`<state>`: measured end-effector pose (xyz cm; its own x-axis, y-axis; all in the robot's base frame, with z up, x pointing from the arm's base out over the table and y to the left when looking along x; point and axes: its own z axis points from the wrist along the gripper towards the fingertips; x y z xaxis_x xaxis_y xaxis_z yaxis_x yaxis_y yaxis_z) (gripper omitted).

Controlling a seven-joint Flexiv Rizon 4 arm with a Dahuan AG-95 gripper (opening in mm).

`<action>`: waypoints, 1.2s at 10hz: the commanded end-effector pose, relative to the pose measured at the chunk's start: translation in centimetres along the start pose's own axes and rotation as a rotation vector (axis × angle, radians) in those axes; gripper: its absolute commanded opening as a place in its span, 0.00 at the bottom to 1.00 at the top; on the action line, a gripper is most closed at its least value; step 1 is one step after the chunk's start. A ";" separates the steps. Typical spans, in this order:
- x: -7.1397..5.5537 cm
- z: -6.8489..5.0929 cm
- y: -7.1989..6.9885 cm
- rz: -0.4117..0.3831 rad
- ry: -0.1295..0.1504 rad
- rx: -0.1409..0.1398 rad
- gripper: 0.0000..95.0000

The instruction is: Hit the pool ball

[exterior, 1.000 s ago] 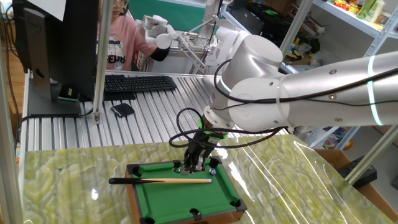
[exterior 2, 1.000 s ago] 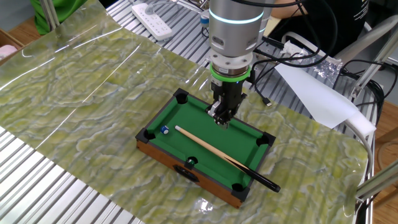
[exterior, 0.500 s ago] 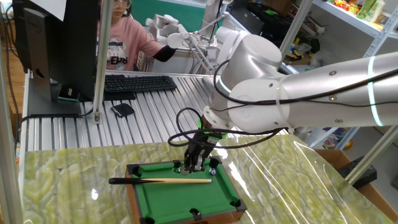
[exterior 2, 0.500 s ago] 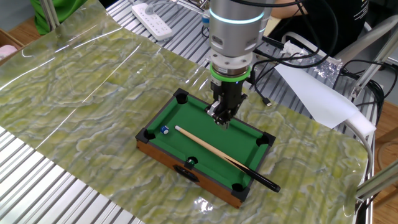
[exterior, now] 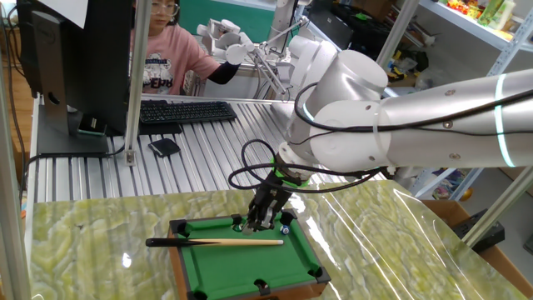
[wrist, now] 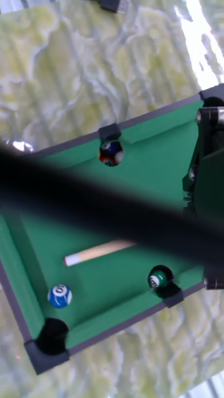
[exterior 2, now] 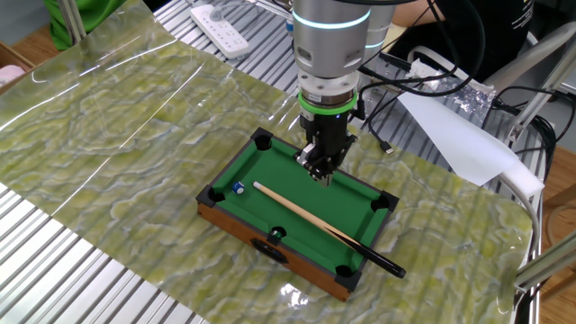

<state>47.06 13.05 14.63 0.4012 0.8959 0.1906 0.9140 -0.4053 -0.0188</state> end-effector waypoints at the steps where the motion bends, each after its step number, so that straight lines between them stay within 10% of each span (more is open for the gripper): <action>1: 0.0 0.0 0.1 -0.021 -0.003 -0.001 0.00; 12: 0.3 -0.3 -0.7 -0.036 0.014 0.007 0.00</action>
<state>46.27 13.80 15.20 0.3668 0.9068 0.2077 0.9286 -0.3702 -0.0233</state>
